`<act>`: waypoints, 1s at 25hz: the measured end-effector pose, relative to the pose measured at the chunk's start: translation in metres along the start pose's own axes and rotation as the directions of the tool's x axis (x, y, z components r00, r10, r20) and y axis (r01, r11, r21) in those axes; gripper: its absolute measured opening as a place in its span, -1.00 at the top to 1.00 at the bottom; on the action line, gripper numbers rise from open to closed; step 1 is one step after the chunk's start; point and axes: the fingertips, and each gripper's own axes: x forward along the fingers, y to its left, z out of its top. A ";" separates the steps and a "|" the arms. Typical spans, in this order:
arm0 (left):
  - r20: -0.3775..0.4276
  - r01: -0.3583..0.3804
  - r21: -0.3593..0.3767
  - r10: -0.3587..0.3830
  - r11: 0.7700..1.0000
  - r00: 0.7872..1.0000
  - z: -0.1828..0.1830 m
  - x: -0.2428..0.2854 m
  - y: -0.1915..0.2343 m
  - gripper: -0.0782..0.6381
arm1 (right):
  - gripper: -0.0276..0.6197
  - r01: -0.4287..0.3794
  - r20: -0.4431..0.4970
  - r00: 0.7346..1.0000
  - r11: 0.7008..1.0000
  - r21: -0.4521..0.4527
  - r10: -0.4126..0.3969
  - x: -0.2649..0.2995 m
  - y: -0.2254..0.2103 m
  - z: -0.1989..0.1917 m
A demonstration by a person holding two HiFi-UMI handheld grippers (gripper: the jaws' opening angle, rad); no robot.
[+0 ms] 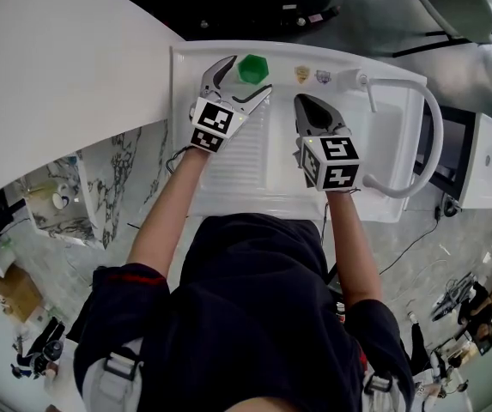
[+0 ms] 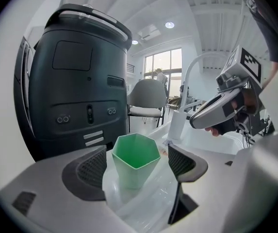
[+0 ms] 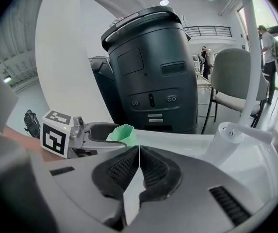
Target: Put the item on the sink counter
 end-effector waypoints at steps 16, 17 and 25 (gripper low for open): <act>0.004 0.000 -0.023 0.000 1.000 1.000 0.011 -0.060 -0.020 0.10 | 0.81 0.023 0.066 0.998 0.999 -0.027 -0.022 -0.026 0.025 0.011; 0.011 0.019 -0.029 -0.019 0.999 1.000 0.014 -0.064 -0.025 0.12 | 0.81 0.027 0.070 0.997 0.999 -0.028 -0.025 -0.029 0.027 0.012; 0.080 0.111 0.004 -0.111 0.994 0.991 0.042 -0.108 -0.060 0.46 | 0.81 0.049 0.131 0.991 0.997 -0.057 -0.041 -0.052 0.056 0.020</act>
